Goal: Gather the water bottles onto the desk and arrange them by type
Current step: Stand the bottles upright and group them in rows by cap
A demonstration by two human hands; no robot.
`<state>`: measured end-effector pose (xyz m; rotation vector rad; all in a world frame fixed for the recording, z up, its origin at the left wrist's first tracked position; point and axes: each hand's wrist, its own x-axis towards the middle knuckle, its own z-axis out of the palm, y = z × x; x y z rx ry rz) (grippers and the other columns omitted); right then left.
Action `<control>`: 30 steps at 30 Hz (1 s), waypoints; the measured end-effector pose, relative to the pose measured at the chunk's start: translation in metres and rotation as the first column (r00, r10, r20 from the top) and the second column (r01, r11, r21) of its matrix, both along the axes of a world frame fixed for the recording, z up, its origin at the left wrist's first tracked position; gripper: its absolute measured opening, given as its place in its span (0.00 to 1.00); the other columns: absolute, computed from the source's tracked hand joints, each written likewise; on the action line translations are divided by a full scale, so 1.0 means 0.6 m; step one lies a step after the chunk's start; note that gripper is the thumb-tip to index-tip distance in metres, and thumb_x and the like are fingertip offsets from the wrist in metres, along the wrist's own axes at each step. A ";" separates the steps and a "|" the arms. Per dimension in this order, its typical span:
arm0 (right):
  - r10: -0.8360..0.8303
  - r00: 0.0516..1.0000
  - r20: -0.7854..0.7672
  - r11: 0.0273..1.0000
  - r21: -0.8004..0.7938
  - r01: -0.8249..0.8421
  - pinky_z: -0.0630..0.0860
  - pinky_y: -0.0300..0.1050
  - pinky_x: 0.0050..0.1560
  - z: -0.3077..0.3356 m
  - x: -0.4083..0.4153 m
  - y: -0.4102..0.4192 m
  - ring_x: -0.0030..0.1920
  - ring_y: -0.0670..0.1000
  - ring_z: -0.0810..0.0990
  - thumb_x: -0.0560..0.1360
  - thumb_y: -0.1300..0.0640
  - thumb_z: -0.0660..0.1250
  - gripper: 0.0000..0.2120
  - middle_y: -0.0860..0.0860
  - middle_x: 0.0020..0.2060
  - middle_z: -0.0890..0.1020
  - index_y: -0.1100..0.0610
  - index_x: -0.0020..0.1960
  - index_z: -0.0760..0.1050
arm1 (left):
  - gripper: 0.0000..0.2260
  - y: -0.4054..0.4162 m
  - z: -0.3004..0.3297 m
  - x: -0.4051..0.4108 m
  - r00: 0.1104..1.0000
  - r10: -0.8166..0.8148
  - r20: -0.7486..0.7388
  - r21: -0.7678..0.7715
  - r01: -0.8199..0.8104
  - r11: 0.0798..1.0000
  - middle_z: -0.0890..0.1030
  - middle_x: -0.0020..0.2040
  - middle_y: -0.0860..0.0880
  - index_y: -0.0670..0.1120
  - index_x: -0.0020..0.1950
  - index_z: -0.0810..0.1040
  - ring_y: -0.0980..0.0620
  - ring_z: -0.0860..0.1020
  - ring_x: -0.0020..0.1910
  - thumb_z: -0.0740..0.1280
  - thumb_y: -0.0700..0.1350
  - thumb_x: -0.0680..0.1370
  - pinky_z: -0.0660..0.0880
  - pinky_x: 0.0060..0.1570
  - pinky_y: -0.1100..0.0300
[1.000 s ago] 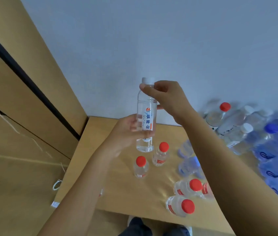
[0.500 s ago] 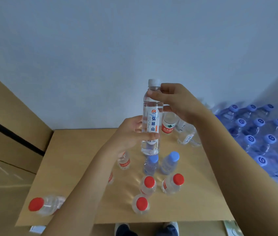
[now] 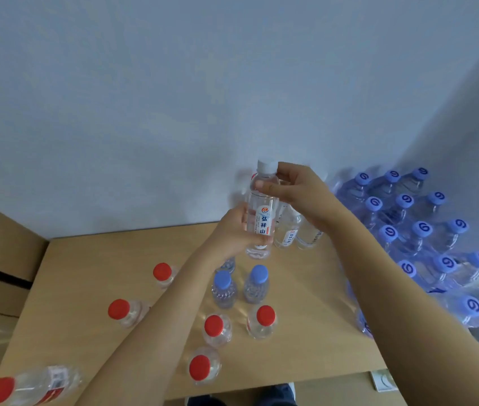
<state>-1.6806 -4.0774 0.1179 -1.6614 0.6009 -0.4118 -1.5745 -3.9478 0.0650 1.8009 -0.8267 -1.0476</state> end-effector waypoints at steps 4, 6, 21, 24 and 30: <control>-0.020 0.998 -0.067 1.000 0.006 0.021 0.79 0.46 0.58 -0.049 -0.009 -0.009 0.53 0.51 0.84 0.74 0.60 0.74 0.12 0.54 0.52 0.85 0.57 0.58 0.80 | 0.26 -0.030 -0.050 -0.007 1.000 0.021 0.017 0.062 -0.022 0.998 0.83 0.57 0.43 0.43 0.63 0.76 0.45 0.80 0.58 0.79 0.35 0.67 0.76 0.61 0.44; -0.016 0.993 -0.114 1.000 0.006 0.017 0.79 0.49 0.59 -0.074 -0.011 -0.010 0.54 0.53 0.84 0.74 0.61 0.74 0.13 0.55 0.52 0.84 0.56 0.58 0.79 | 0.25 -0.042 -0.076 -0.011 0.999 0.034 0.033 0.091 -0.037 0.995 0.83 0.54 0.45 0.43 0.60 0.77 0.46 0.81 0.54 0.80 0.35 0.66 0.79 0.54 0.53; -0.072 0.950 -0.304 0.993 -0.108 0.041 0.74 0.49 0.52 -0.182 0.002 -0.006 0.48 0.54 0.78 0.70 0.64 0.75 0.16 0.59 0.48 0.82 0.61 0.57 0.79 | 0.31 -0.099 -0.186 -0.010 0.984 0.111 0.139 0.302 -0.149 0.942 0.82 0.56 0.46 0.42 0.64 0.75 0.46 0.80 0.56 0.80 0.35 0.63 0.79 0.54 0.52; -0.094 0.941 -0.326 0.984 -0.174 0.038 0.74 0.52 0.53 -0.188 0.007 -0.002 0.50 0.57 0.79 0.70 0.67 0.73 0.14 0.60 0.49 0.82 0.65 0.55 0.78 | 0.27 -0.104 -0.197 -0.010 0.979 0.167 0.119 0.283 -0.195 0.939 0.82 0.56 0.44 0.42 0.63 0.76 0.45 0.80 0.55 0.77 0.32 0.65 0.77 0.48 0.56; -0.163 0.920 -0.357 0.947 -0.317 0.045 0.76 0.52 0.53 -0.181 0.024 -0.005 0.52 0.56 0.78 0.71 0.65 0.72 0.18 0.56 0.51 0.81 0.60 0.60 0.77 | 0.21 -0.119 -0.207 -0.006 0.966 0.226 0.128 0.244 -0.252 0.936 0.82 0.52 0.48 0.44 0.59 0.77 0.49 0.79 0.51 0.73 0.33 0.68 0.73 0.40 0.63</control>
